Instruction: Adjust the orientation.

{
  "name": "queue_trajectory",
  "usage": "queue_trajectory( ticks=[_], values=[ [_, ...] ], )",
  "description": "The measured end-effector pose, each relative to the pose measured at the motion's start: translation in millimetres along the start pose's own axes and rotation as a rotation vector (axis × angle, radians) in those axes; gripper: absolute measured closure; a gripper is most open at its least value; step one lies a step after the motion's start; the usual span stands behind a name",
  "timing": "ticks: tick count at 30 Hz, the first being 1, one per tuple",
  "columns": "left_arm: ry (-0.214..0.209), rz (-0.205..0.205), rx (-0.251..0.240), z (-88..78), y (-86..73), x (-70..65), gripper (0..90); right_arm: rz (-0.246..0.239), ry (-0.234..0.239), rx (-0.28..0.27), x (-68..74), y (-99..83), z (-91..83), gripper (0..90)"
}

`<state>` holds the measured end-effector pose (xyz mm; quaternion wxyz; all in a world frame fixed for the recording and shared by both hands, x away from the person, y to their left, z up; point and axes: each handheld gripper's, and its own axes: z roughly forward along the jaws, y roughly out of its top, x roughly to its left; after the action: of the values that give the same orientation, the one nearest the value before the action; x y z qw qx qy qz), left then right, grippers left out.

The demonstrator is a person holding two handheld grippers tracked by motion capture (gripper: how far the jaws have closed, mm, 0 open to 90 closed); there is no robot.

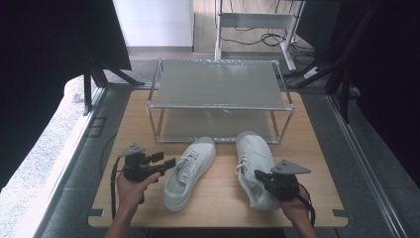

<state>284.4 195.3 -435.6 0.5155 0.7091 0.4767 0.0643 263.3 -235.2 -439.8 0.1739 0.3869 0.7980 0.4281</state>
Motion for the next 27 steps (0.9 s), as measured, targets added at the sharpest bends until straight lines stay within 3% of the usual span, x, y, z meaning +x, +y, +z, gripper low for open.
queue_trajectory(
  ticks=[3, 7, 14, 18, 21, 24, 27],
  values=[
    [0.006, -0.007, 0.004, 0.5, -0.5, 0.7, 34.4, 0.021, 0.015, -0.01, -7.9, -1.6, -2.8, 90.0],
    [0.007, -0.014, 0.006, 0.5, -0.7, 1.7, 34.6, 0.039, -0.009, -0.019, -17.9, -2.9, -8.7, 90.0],
    [0.007, -0.016, 0.009, 1.8, -1.4, 1.6, 34.6, 0.068, -0.004, -0.041, -37.9, -9.6, -15.7, 90.0],
    [0.01, -0.018, 0.01, 2.3, -1.6, 1.7, 34.8, 0.081, -0.066, -0.031, -52.6, -13.9, -22.1, 90.0],
    [0.01, -0.019, 0.013, 4.0, -2.3, 2.1, 34.9, 0.134, -0.119, -0.007, -68.6, -21.8, -25.3, 90.0],
    [0.01, -0.026, 0.017, 5.8, -3.5, 2.7, 34.9, 0.213, -0.071, -0.039, -78.9, -28.5, -26.3, 90.0],
    [0.013, -0.028, 0.016, 5.8, -3.7, 2.8, 35.0, 0.181, -0.126, -0.034, -75.1, -24.5, -29.9, 90.0]
  ],
)
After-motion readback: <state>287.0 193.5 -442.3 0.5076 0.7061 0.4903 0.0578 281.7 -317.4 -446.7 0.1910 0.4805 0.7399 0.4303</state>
